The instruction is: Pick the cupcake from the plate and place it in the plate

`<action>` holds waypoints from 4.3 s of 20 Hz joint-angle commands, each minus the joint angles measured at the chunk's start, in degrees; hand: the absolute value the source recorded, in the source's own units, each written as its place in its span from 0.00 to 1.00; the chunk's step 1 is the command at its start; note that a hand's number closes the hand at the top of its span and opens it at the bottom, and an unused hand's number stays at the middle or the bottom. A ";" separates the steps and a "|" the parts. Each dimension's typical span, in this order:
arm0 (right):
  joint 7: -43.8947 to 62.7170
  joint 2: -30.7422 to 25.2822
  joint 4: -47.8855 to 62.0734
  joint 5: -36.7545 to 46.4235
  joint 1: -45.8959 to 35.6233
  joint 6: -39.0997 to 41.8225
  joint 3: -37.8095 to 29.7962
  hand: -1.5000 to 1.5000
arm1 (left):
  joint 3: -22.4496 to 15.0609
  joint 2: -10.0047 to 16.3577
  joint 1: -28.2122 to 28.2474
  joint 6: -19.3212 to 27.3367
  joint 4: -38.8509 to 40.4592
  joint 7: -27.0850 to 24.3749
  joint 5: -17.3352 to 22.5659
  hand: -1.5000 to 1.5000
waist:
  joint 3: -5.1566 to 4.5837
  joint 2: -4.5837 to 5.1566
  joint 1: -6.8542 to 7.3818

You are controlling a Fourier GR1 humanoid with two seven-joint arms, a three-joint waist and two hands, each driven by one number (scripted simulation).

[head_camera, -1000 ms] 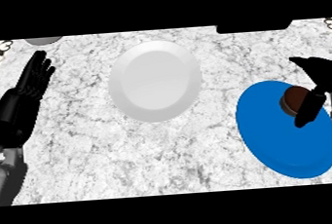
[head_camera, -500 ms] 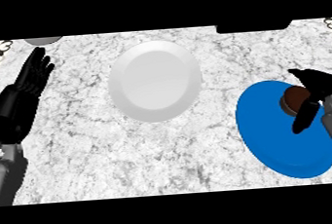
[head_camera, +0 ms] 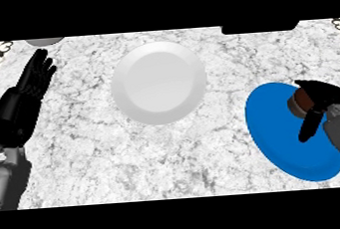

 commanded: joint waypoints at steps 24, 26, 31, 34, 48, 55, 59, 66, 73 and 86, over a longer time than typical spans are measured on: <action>17.28 7.85 -52.81 19.20 32.16 -23.74 7.59 1.00 | 1.80 -2.45 2.15 -0.77 -0.97 -0.08 -2.68 0.50 | -0.03 -0.29 -1.41; 17.69 7.54 -59.21 19.55 28.98 -22.24 8.61 1.00 | 2.10 -1.85 0.64 -1.11 -2.15 1.75 -1.93 0.50 | -0.07 -0.46 -1.39; 17.81 13.46 -64.99 19.68 22.57 -23.44 14.04 1.00 | 0.46 -3.48 0.45 -0.58 -3.58 3.23 -2.46 0.50 | -0.01 -0.25 -0.33; 20.50 18.64 -64.57 22.65 17.33 -23.16 19.12 1.00 | 1.94 -2.31 0.39 -2.22 -1.60 1.74 -1.99 0.50 | -0.02 -0.08 0.07; 18.55 29.59 -28.98 14.21 -15.27 -29.13 11.19 1.00 | -0.02 -5.75 0.25 -0.99 -4.17 3.92 -5.17 0.50 | 0.04 0.18 1.18; 19.59 29.66 -5.22 7.09 -27.86 -42.83 13.44 1.00 | 2.99 -3.27 -0.86 -5.42 0.36 -0.62 -3.38 0.50 | -0.01 0.51 2.19; 15.99 29.67 7.69 3.48 -32.04 -48.29 14.26 1.00 | 0.15 -6.19 -3.91 -2.37 -0.60 2.17 -6.20 0.50 | 0.02 0.55 1.95; 8.94 29.67 26.73 -2.08 -40.23 -51.64 15.93 1.00 | 1.05 -5.56 -5.51 -3.94 1.74 1.26 -5.63 0.50 | 0.00 1.32 3.90; 6.45 29.68 33.25 -13.34 -40.27 -60.62 13.65 0.00 | -0.17 -5.96 -3.20 -6.09 -1.35 1.86 -4.36 0.50 | 0.04 1.60 6.54; -14.64 29.68 29.20 -29.65 -40.59 -75.66 6.11 0.00 | -0.48 -7.87 -7.43 -3.37 1.73 1.51 -6.81 0.50 | 0.14 1.58 4.96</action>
